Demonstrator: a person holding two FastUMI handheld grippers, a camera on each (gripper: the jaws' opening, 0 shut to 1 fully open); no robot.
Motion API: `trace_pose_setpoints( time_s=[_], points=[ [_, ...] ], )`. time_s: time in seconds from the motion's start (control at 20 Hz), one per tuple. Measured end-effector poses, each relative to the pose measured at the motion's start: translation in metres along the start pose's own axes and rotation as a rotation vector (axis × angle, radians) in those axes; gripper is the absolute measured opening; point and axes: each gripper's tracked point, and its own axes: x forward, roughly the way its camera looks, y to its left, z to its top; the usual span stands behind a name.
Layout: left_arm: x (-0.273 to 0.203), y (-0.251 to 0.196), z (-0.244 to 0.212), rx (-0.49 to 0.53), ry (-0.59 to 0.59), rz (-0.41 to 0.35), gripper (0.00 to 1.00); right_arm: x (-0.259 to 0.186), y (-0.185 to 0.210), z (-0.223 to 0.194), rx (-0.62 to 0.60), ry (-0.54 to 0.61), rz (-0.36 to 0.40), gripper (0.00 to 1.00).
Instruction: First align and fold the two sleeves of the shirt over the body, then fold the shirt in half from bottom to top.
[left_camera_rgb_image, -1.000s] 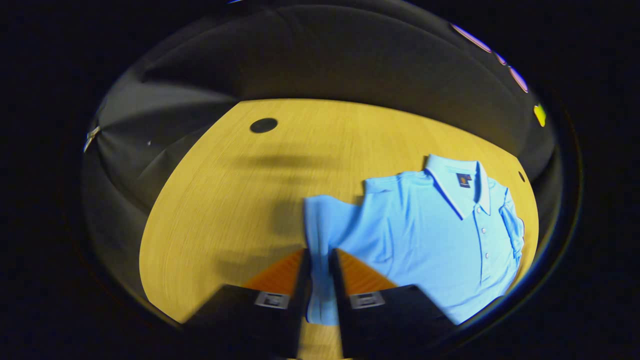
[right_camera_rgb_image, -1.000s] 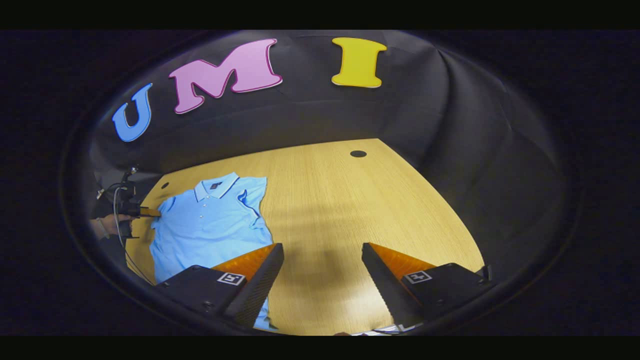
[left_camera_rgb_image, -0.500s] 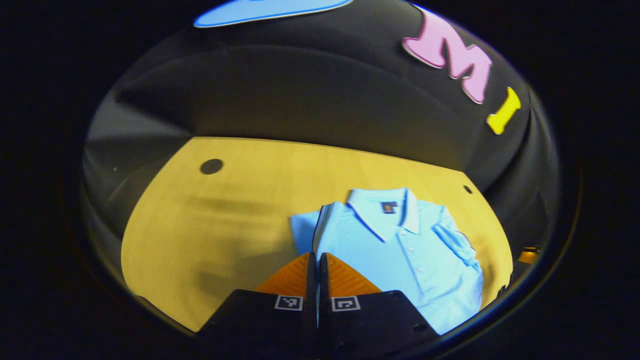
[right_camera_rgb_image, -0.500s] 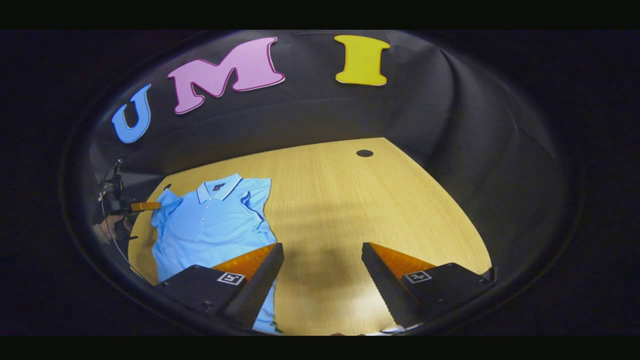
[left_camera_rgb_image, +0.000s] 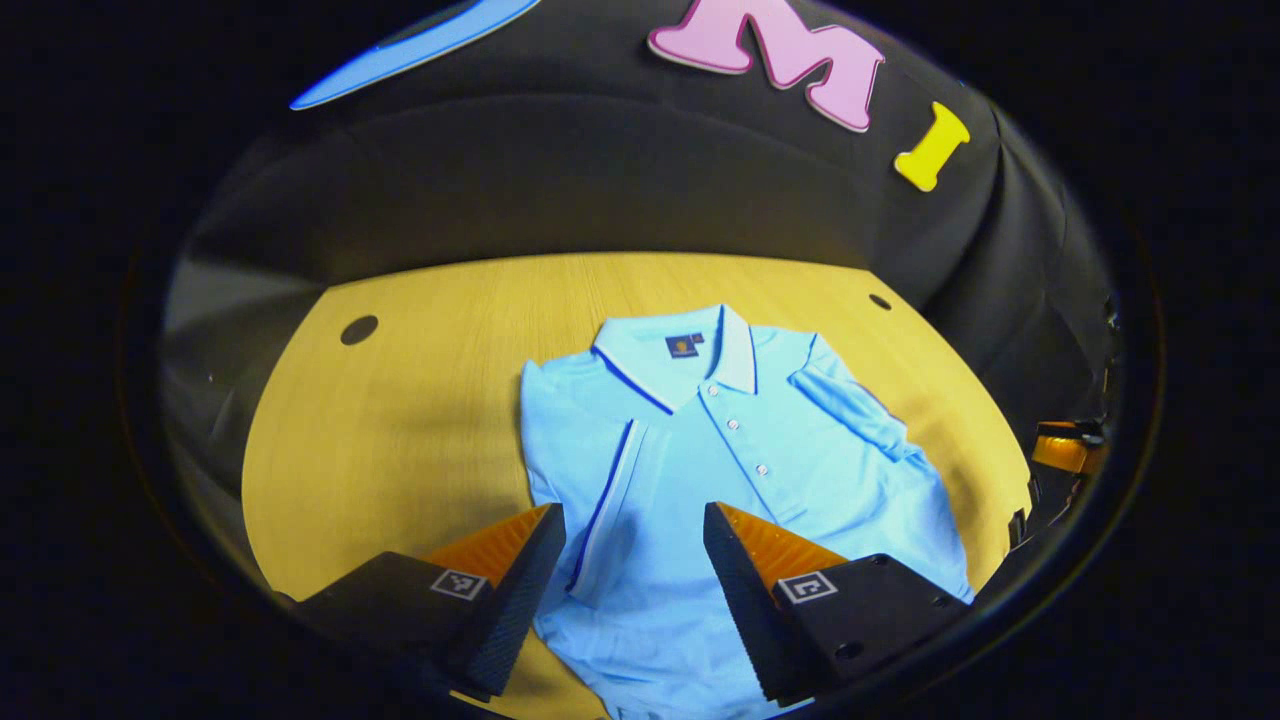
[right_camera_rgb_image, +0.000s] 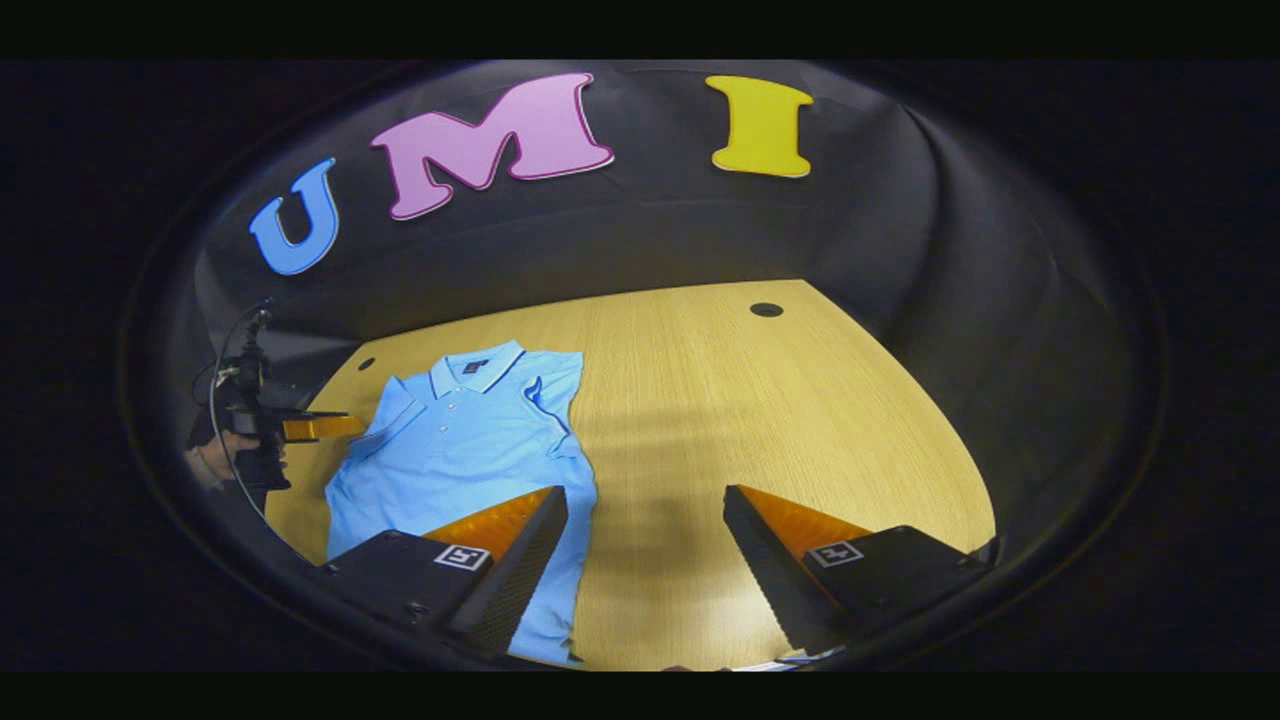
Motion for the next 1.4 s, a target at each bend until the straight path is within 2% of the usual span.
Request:
trace_pose_setpoints(
  time_s=[0.2, 0.3, 0.35, 0.4, 0.5, 0.55, 0.6, 0.75, 0.9, 1.15, 1.4],
  points=[
    [-0.072, 0.002, -0.012, -0.053, -0.051, -0.033, 0.90, -0.010, 0.018, -0.007, -0.020, 0.002, 0.052, 0.99],
    [-0.105, 0.007, -0.042, -0.087, -0.033, -0.044, 0.90, -0.015, 0.027, -0.018, -0.037, 0.017, 0.082, 0.99],
    [-0.117, 0.010, -0.065, -0.104, -0.009, -0.039, 0.84, -0.019, 0.031, -0.027, -0.040, 0.035, 0.098, 0.99],
    [-0.126, 0.009, -0.087, -0.122, 0.020, -0.045, 0.92, -0.020, 0.037, -0.038, -0.040, 0.056, 0.114, 0.99],
    [-0.140, -0.001, -0.129, -0.149, 0.079, -0.059, 0.91, -0.024, 0.047, -0.062, -0.037, 0.105, 0.143, 0.99],
    [-0.143, -0.003, -0.149, -0.157, 0.104, -0.053, 0.80, -0.025, 0.051, -0.075, -0.036, 0.128, 0.157, 0.99],
    [-0.145, -0.007, -0.165, -0.175, 0.128, -0.049, 0.86, -0.026, 0.055, -0.086, -0.033, 0.147, 0.167, 0.99],
    [-0.150, -0.026, -0.211, -0.256, 0.210, -0.058, 0.84, -0.028, 0.055, -0.114, -0.014, 0.195, 0.177, 0.99],
    [-0.154, -0.038, -0.247, -0.282, 0.293, -0.052, 0.84, -0.030, 0.052, -0.140, 0.020, 0.252, 0.178, 0.99],
    [-0.153, -0.051, -0.272, -0.349, 0.367, -0.058, 0.84, -0.039, 0.050, -0.178, 0.067, 0.349, 0.195, 0.99],
    [-0.155, -0.054, -0.277, -0.367, 0.386, -0.053, 0.85, -0.049, 0.086, -0.201, 0.153, 0.446, 0.281, 0.99]
  ],
)
